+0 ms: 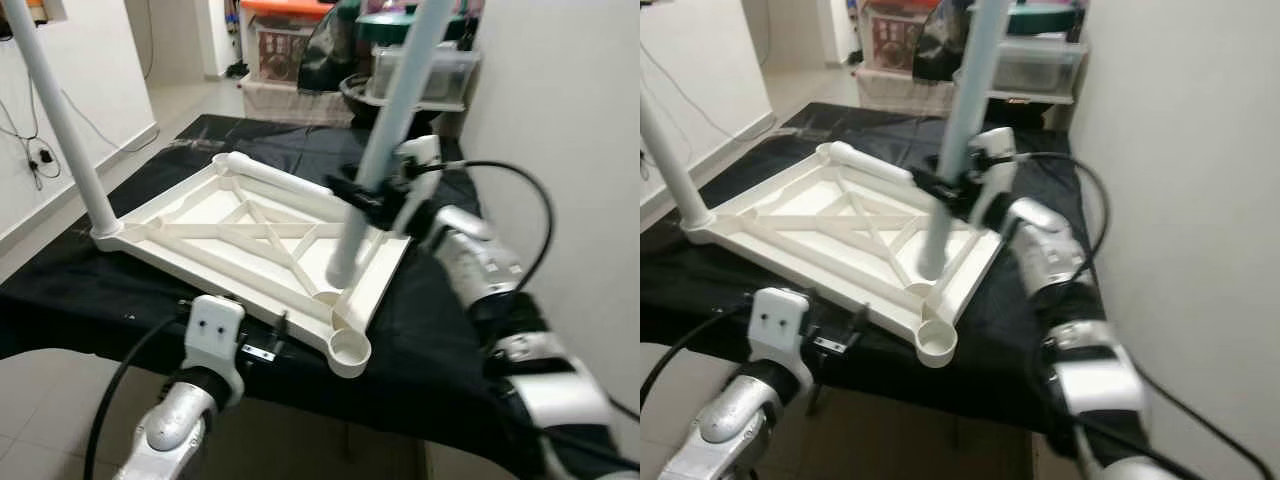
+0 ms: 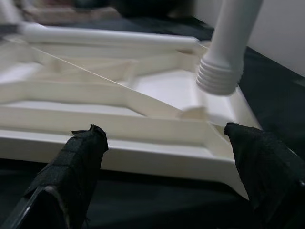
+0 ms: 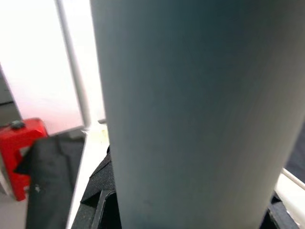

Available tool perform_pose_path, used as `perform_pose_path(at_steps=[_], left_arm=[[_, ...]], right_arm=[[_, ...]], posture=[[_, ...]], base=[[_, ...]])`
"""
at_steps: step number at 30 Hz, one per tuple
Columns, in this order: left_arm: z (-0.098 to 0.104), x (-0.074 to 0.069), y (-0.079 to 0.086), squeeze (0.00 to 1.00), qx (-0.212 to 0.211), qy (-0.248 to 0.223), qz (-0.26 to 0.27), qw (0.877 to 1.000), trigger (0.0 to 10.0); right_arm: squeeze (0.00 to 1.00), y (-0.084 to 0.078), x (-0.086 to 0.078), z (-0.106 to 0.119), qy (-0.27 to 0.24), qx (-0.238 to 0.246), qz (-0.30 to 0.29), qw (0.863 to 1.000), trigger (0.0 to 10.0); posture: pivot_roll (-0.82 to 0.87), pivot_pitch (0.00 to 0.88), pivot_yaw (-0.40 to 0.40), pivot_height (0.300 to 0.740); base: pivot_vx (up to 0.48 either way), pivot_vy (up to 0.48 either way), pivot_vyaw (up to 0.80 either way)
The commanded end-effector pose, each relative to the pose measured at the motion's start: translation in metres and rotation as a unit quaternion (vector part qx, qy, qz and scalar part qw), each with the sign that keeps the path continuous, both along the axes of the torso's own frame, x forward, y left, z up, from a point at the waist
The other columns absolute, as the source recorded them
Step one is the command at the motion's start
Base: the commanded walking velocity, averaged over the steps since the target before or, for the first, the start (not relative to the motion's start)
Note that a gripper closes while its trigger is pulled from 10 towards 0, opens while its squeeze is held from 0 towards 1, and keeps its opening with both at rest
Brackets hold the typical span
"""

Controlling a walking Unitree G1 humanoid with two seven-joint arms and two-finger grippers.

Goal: Building children table

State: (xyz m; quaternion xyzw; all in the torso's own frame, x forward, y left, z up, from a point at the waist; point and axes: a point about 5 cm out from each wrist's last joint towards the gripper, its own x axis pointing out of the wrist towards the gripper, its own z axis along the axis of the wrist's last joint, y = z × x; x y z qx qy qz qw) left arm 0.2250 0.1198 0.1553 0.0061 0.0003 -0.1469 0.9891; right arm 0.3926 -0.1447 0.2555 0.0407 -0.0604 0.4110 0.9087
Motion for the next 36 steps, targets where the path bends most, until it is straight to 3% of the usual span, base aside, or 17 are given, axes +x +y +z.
perform_pose_path(at_steps=[1, 3, 9, 15, 21, 25, 28, 36], left_arm=[[-0.001, -0.005, -0.005, 0.0, -0.008, 0.011, -0.015, 1.0, 10.0], [-0.001, -0.016, -0.013, 0.0, -0.022, 0.026, -0.039, 0.999, 10.0], [0.0, -0.036, -0.024, 0.0, -0.054, 0.056, -0.088, 0.993, 10.0], [-0.002, -0.051, -0.027, 0.0, -0.06, 0.081, -0.1, 0.99, 10.0], [-0.001, -0.054, -0.025, 0.0, -0.057, 0.089, -0.094, 0.99, 10.0], [-0.001, -0.054, -0.025, 0.0, -0.057, 0.09, -0.092, 0.99, 10.0], [0.0, -0.055, -0.021, 0.0, -0.056, 0.091, -0.082, 0.991, 10.0], [-0.002, -0.053, -0.019, 0.0, -0.053, 0.094, -0.074, 0.991, 10.0]], right_arm=[[0.0, -0.001, 0.0, 0.002, 0.012, 0.002, 0.024, 1.0, 10.0], [0.0, -0.01, -0.006, 0.003, 0.029, 0.009, 0.1, 0.995, 10.0], [0.0, -0.02, -0.013, 0.015, 0.022, 0.039, 0.178, 0.983, 10.0], [0.0, -0.021, -0.016, 0.024, 0.021, 0.08, 0.241, 0.967, 10.0], [0.0, -0.008, -0.023, 0.028, 0.008, 0.107, 0.305, 0.946, 10.0], [0.0, -0.006, -0.025, 0.027, 0.009, 0.107, 0.316, 0.943, 10.0], [0.0, 0.002, -0.033, 0.017, 0.019, 0.093, 0.352, 0.931, 10.0], [0.0, 0.007, -0.045, 0.003, 0.039, 0.064, 0.387, 0.919, 10.0]], posture=[[0.11, 0.136, -0.052, 0.74], [0.12, 0.157, -0.048, 0.74], [0.13, 0.203, -0.043, 0.74], [0.14, 0.228, -0.034, 0.74], [0.15, 0.241, -0.028, 0.74], [0.15, 0.242, -0.027, 0.74], [0.15, 0.239, -0.02, 0.74], [0.15, 0.23, -0.018, 0.74]], base=[[0.0, 0.0, 0.0], [0.0, 0.0, 0.0], [0.0, 0.0, 0.0], [0.0, 0.0, 0.0], [0.0, 0.0, 0.0], [0.0, 0.0, 0.0], [0.0, 0.0, 0.0], [0.0, 0.0, 0.0]])
